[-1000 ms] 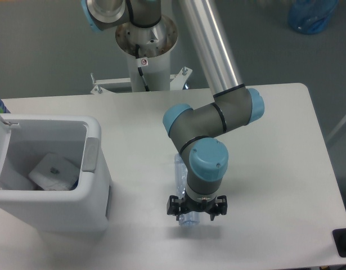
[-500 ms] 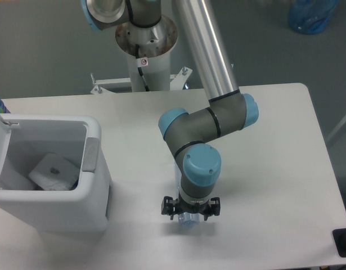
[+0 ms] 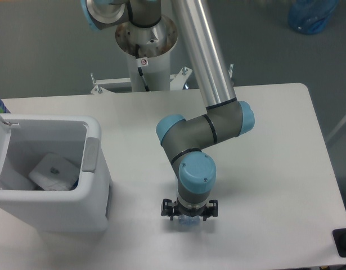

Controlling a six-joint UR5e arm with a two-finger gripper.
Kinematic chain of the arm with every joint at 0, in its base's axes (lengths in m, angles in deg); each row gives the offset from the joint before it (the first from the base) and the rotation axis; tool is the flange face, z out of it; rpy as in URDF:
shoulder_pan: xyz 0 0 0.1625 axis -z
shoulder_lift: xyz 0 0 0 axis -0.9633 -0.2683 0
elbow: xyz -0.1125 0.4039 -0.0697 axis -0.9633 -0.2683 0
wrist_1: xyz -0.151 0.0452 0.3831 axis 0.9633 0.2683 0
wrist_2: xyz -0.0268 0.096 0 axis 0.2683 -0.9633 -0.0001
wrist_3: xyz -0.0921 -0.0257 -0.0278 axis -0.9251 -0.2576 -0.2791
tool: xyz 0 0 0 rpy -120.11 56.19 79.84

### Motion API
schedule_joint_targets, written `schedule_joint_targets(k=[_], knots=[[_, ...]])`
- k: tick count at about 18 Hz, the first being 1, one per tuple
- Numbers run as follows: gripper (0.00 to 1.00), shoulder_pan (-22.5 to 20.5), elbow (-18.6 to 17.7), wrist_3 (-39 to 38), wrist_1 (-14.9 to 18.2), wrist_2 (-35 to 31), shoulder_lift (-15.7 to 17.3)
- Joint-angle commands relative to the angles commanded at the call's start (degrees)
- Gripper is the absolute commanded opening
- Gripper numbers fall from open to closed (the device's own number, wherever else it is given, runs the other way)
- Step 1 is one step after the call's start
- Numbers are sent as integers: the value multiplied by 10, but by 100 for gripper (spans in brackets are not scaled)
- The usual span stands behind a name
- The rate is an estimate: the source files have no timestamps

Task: Place the trash in the trash can
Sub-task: 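Close the gripper around the bottle's cap end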

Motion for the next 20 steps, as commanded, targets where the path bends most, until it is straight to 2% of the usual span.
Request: schedule_joint_targets(k=[3, 6, 10, 20], knots=[[84, 0, -1, -3, 0, -6, 0], [73, 5, -1, -4, 1, -7, 1], [66, 5, -1, -4, 1, -11, 1], [56, 6, -2, -3, 1, -13, 2]])
